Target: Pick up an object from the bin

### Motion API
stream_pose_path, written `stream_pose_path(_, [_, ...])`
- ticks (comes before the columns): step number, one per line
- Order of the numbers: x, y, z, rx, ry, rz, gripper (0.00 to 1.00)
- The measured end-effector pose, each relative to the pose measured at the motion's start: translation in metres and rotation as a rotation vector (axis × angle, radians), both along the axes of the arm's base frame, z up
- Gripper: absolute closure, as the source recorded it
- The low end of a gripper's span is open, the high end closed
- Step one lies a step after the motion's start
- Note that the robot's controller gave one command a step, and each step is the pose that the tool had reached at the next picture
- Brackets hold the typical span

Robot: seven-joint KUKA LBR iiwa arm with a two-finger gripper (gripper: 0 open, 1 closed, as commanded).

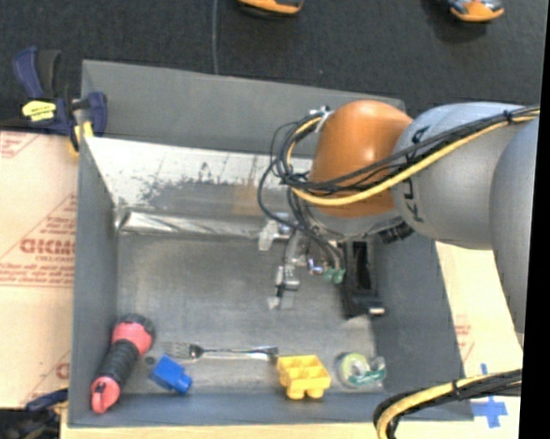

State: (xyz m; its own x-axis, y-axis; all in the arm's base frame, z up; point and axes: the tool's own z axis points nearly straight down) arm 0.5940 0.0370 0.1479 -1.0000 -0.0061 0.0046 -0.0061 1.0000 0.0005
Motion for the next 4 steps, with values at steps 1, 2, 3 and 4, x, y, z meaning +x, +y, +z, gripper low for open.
stream_pose_path(1, [0.002, 0.0, 0.005, 0.0, -0.008, -0.001, 0.0])
stream_pose_path(2, [-0.052, 0.024, -0.072, 0.0, -0.009, 0.074, 0.0])
stream_pose_path(3, [-0.072, 0.04, -0.049, 0.0, -0.012, 0.039, 0.0])
stream_pose_path(4, [-0.115, 0.03, -0.049, -0.001, -0.001, -0.12, 0.0])
